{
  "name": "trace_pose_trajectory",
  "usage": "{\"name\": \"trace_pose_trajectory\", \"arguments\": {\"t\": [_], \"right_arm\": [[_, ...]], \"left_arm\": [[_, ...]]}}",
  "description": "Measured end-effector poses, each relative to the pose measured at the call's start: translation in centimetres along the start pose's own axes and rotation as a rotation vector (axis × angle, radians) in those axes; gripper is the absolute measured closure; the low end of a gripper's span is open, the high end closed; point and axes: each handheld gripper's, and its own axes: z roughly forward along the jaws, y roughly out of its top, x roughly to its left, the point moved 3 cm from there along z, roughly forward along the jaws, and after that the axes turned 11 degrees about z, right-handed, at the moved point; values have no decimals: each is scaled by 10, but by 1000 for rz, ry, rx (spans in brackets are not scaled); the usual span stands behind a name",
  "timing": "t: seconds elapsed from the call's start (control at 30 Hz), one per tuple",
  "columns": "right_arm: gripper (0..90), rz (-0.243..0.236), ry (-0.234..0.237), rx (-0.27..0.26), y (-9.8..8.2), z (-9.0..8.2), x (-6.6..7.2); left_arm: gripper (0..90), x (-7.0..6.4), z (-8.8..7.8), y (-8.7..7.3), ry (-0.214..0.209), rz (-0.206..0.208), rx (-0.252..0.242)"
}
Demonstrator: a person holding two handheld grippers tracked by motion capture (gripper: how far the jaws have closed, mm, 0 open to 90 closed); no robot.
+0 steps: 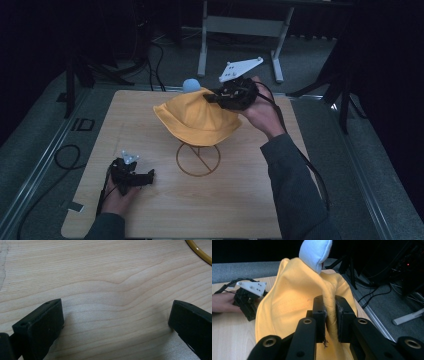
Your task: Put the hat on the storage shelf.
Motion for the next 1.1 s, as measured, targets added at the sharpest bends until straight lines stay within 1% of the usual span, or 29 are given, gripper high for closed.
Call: {"name": "trace_pose_trajectory", "arguments": {"t": [0.1, 0.2, 0.27, 0.33, 0.37, 0.4, 0.43, 0.47, 0.5, 0.57, 0.6, 0.67, 0.73, 0.77, 0.8, 0.83, 0.87, 0.9, 1.0, 1.1], "right_arm": [[762, 3, 22, -5, 4, 6, 6], [751, -6, 32, -2, 5, 8, 9], [724, -17, 34, 7, 6, 11, 12], [714, -24, 55, 4, 7, 12, 15], [702, -30, 68, 16, 9, 14, 18], [702, -30, 68, 16, 9, 14, 18], [690, -25, 93, 52, 9, 18, 20], [690, -25, 93, 52, 9, 18, 20], [685, -26, 85, 80, 8, 22, 20], [685, -14, 77, 92, 7, 25, 19], [685, -14, 77, 92, 7, 25, 19], [685, 1, 80, 94, 6, 26, 16], [675, 3, 73, 93, 6, 26, 15], [661, 7, 69, 76, 7, 23, 15], [661, 7, 69, 76, 7, 23, 15], [641, 14, 65, 56, 9, 18, 14], [641, 14, 65, 56, 9, 18, 14], [624, 18, 57, 42, 11, 13, 12], [589, 25, 34, 27, 12, 5, 9], [577, 27, 29, 11, 13, 0, 7]], "left_arm": [[2, 0, 0, 0, -1, -1, 0], [2, 0, 0, 0, -1, 1, 0], [2, 0, 0, 0, 1, 3, 0], [2, 0, 0, 0, 1, 3, -1], [1, 1, 0, 0, -1, 6, 2], [2, 1, 0, 0, -1, 6, 2], [2, 1, 0, 0, 0, 5, 1], [2, 1, 0, 0, 0, 5, 1], [2, 1, 0, 0, 0, 5, 1], [2, 1, 0, 0, 0, 5, 1], [2, 0, 0, 0, 0, 4, 1], [2, 1, 0, 0, 0, 4, 1], [2, 0, 0, 0, 0, 4, 1], [2, 0, 0, 0, 0, 3, 0], [2, 0, 0, 0, 0, 3, 0], [2, 1, 0, 0, 0, 4, 2], [2, 1, 0, 0, 0, 4, 1], [2, 1, 0, 0, 0, 4, 1], [2, 1, 0, 0, 0, 4, 1], [2, 1, 0, 0, 0, 4, 1]]}}
